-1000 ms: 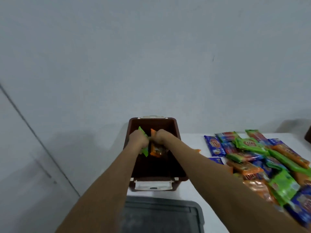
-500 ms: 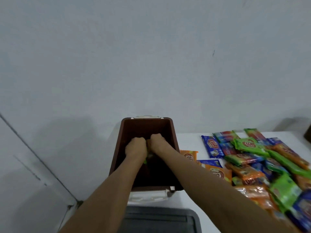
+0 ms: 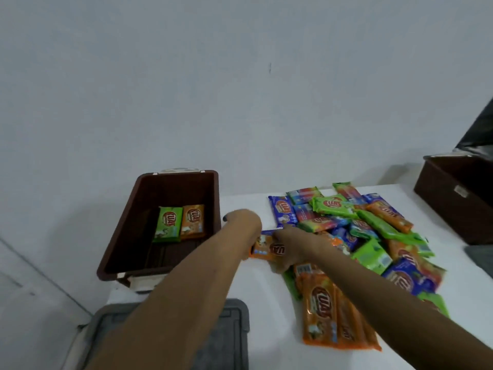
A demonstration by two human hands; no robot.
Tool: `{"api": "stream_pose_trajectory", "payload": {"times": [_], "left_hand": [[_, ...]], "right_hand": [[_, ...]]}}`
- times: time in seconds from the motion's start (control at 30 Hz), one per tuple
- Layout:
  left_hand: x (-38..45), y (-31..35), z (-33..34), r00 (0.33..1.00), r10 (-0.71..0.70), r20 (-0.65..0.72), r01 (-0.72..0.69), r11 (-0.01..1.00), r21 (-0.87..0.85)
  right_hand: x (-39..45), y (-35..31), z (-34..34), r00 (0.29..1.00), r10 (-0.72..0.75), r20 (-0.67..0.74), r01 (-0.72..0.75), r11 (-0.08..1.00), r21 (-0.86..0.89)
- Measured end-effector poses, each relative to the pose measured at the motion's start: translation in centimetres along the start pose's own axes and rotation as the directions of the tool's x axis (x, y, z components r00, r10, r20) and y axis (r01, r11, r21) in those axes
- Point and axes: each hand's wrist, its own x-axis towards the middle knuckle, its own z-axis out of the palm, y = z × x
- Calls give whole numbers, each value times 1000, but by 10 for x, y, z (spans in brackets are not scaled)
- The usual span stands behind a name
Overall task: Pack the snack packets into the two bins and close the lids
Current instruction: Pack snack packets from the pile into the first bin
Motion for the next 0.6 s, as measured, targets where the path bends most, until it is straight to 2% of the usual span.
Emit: {"api": "stream_pose_trajectory", "payload": {"times": [0.07,0.17,0.3,0.4,0.47,0.53,0.6], "left_hand": [[9,6,14,994,-42,103,47,998,-40],[14,5,26,998,-32,56,34,999,-34],[16,6,16,997,-10,-74,7,999,-43],[12,-5,-13,981,-61,-182,-1,946,-324],[-2,-21,-37,958,-120,-260,-42,838,-545],[-25,-52,-55,901,-208,-382,-93,765,-637],[-58,-94,-60,867,-299,-399,-39,758,-651]], "right_hand": [[7,10,14,991,-73,-115,75,997,16],[11,27,12,984,-110,-138,122,989,81],[8,29,4,981,-22,-192,58,981,184],[-4,24,-21,982,91,-167,-48,968,246],[-18,19,-47,979,129,-160,-72,944,323],[-29,1,-73,972,139,-189,-49,908,417],[-30,-33,-91,980,60,-190,49,851,522]]}}
